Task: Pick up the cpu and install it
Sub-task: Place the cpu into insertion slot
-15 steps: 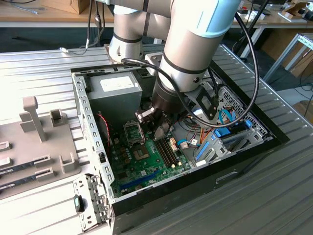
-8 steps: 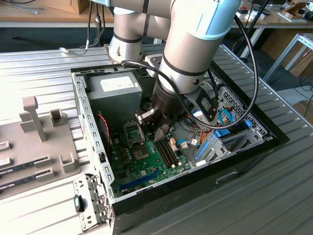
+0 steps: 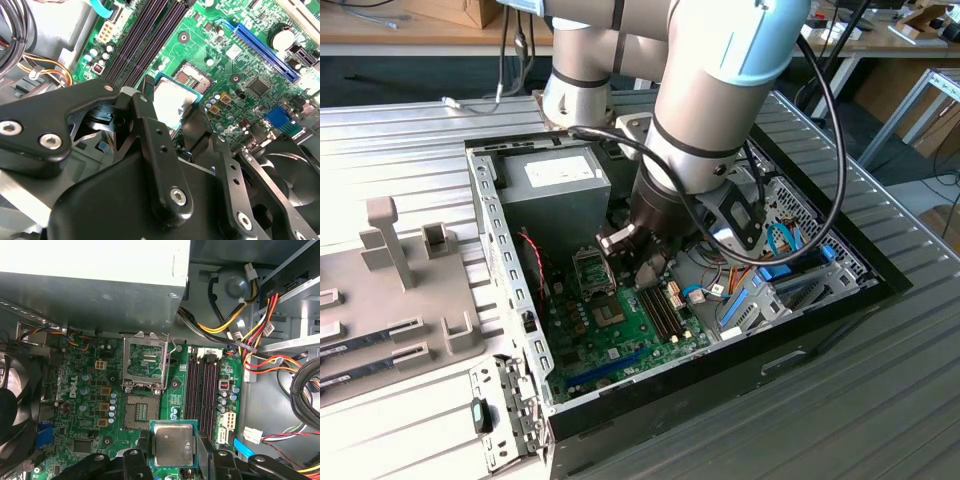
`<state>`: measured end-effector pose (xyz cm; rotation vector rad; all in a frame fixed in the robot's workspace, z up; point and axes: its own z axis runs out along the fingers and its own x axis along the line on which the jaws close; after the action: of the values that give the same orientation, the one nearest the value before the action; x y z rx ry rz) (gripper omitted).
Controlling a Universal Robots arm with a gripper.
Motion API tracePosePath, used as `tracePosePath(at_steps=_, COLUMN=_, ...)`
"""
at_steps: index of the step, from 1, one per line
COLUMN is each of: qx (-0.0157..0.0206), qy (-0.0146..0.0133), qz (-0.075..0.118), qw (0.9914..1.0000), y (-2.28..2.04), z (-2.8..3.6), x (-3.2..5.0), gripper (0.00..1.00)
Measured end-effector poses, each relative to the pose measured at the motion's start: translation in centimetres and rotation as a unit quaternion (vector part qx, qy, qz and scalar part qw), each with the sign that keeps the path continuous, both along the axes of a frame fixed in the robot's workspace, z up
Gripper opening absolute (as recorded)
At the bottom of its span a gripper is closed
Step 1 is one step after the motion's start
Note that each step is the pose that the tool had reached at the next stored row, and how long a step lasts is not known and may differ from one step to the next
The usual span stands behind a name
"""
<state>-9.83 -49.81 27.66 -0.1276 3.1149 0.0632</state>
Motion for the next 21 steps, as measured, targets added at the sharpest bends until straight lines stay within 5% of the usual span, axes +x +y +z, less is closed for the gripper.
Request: tracePosePath(at_steps=21, qx=0.0000, qy=0.0000, qz=0.000, qw=1.00000, y=0.00, z=-0.70, x=0.00, gripper=0.47)
